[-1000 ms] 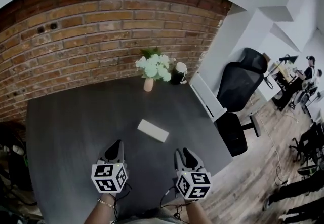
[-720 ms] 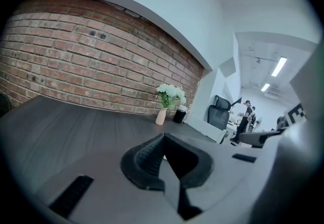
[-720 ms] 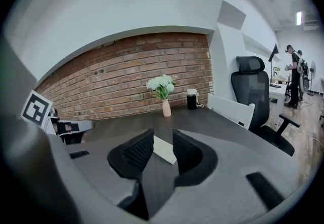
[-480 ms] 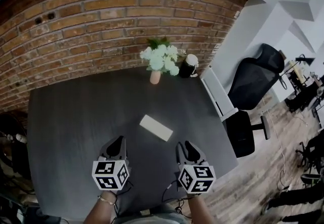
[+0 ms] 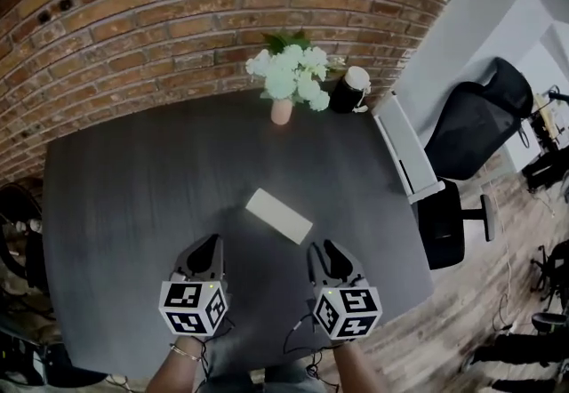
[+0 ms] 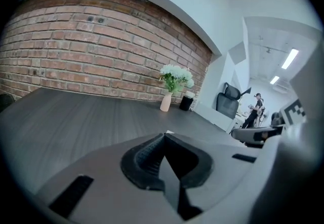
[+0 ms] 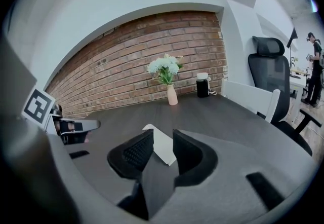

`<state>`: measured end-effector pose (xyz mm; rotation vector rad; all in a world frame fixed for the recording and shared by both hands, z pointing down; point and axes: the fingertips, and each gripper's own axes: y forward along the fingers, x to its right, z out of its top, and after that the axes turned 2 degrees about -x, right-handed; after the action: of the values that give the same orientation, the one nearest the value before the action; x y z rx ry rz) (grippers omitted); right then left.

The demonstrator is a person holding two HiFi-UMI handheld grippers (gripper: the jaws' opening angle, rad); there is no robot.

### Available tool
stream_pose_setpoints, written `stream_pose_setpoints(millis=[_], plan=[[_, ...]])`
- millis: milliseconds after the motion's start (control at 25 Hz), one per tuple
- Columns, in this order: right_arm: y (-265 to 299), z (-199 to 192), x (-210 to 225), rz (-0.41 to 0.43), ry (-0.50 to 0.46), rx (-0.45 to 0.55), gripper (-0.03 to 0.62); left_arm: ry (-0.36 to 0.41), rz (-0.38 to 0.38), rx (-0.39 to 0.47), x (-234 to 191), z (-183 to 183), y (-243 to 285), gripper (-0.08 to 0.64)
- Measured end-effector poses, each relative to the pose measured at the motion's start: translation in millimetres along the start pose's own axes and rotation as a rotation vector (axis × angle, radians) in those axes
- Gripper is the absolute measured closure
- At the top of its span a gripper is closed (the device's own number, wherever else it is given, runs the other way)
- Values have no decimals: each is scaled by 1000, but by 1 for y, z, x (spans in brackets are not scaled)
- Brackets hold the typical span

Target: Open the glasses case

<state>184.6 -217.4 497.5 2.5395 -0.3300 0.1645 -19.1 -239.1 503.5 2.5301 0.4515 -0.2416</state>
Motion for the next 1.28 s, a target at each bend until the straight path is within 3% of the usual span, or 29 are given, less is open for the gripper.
stream_pose_setpoints(millis=[440,720,1120,1280], plan=[[42,-58,12,31,6,-117,462,13,-17,-132,0,-61,47,565],[51,-71,12,26,6,-152,460,31,-47,-159,4,-72,65,565],[60,-76,21,7,-19,-178,459,252,-51,-186,5,-58,109,565],[63,-74,21,5,-38,-183,459,306,-73,-217,6,-54,127,565]])
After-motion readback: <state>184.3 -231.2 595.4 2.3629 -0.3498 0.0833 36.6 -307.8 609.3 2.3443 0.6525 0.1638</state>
